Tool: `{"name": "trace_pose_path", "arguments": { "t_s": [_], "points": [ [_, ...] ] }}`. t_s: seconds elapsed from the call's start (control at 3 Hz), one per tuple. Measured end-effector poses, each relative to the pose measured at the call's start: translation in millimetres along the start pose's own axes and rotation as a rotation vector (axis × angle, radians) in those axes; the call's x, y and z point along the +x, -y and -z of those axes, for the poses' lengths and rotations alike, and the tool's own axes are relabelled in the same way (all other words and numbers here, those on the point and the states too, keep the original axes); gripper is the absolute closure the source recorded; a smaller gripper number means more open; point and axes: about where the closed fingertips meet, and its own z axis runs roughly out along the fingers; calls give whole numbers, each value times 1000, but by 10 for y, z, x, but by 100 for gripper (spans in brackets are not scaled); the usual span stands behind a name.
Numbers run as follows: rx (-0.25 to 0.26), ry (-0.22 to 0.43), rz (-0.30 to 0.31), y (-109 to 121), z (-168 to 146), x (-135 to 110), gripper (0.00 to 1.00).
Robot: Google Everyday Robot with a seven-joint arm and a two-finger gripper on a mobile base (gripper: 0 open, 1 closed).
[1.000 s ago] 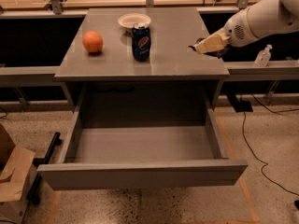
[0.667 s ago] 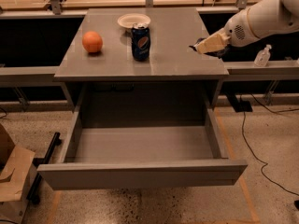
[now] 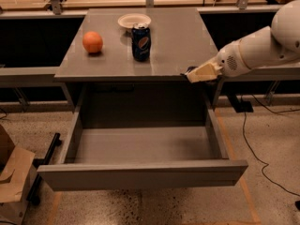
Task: Place rxbar blueberry into top drawer
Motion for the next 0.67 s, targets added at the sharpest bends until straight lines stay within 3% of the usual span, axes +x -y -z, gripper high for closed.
{"name": "trace_pose_path", "arguments": {
  "t_s": [0.33,0.67],
  "points": [
    [-83,-4,-31,-337,-338,338,100],
    [-123,5,-70,-563,-664,611,100]
  ]
}}
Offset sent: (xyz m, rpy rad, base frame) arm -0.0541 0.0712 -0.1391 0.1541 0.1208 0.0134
